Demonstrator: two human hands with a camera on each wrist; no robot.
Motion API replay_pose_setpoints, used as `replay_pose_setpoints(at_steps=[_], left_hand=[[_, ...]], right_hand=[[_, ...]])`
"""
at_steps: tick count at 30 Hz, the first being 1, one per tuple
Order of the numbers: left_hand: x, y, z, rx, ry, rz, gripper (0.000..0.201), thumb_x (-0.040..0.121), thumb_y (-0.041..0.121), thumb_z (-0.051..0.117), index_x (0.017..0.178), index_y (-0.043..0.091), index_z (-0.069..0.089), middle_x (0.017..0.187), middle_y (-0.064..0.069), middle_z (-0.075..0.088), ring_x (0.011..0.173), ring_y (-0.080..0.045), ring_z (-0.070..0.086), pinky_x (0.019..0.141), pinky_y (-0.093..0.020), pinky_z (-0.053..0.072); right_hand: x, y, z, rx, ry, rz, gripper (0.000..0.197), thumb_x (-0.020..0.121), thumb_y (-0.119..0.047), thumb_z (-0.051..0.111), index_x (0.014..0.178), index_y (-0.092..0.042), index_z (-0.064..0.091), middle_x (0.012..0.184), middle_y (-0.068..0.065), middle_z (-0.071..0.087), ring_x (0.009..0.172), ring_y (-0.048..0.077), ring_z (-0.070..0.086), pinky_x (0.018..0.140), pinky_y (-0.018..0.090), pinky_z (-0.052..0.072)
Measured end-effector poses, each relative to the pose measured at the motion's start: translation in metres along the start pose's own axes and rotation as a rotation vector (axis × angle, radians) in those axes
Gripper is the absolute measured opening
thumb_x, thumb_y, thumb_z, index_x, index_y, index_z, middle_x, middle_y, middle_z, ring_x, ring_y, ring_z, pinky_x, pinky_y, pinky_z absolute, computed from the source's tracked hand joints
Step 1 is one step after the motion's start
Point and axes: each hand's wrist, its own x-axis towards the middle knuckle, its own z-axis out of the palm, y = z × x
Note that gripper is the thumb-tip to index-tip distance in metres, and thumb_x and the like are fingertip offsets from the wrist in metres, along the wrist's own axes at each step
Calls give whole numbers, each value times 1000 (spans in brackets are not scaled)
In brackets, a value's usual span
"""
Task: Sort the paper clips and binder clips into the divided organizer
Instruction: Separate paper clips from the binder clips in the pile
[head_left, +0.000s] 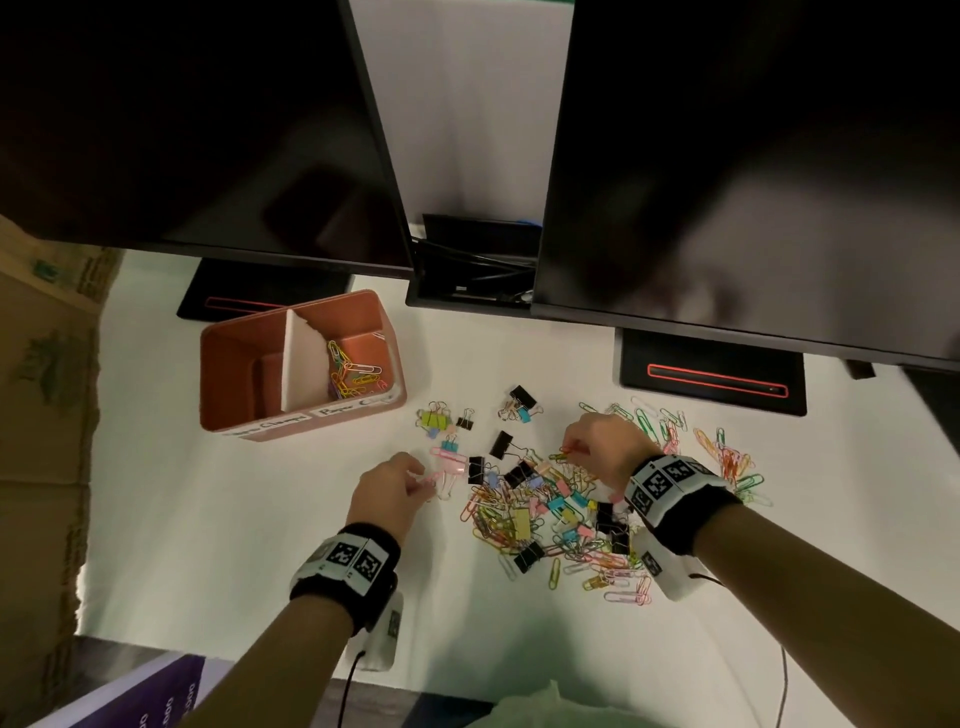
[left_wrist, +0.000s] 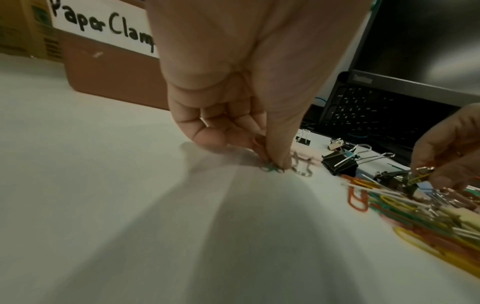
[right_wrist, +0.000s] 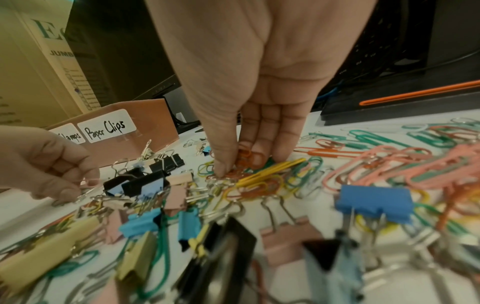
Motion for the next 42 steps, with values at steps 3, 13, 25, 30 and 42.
replay_pose_setpoints(at_steps=[3,13,25,30,42], left_hand=[[3,-4,4,51,21,26,12,82,19,67,88,9,65,86,-6,61,81,-24,58,78,-31,46],[8,-9,-1,127,-8,252,3,85,10,58,82,10,60,80,-8,62,74,-22,53,67,-28,41],[41,8,-9,202,-90,437,20,86,11,61,104,14,67,100,-6,67,93,-23,59,82,-26,43],[44,15,-6,242,-65,365,11,86,15,61,92,7,64,93,-7,58,86,-24,55,74,-25,39],[7,22,-61,63,181,348,8,82,15,67,78,10,62,75,-1,57,68,-18,52,61,-24,38]], right_hand=[[1,-2,-2,9,-4,-3,19,91,-22,54,104,-15,65,106,4,61,97,21,56,80,26,41],[-3,1,-7,-25,30,-15,18,90,-24,55,102,-19,67,103,0,65,97,19,57,83,29,45],[0,-2,-9,-70,33,-34,19,90,-28,54,104,-22,66,104,-2,65,96,19,58,84,29,45],[0,-3,-10,-77,28,-33,20,91,-28,53,105,-21,66,105,-1,65,97,19,58,84,29,45],[1,-60,-51,-4,105,-216,21,94,-30,49,109,-21,62,111,-1,60,96,19,58,79,30,47]])
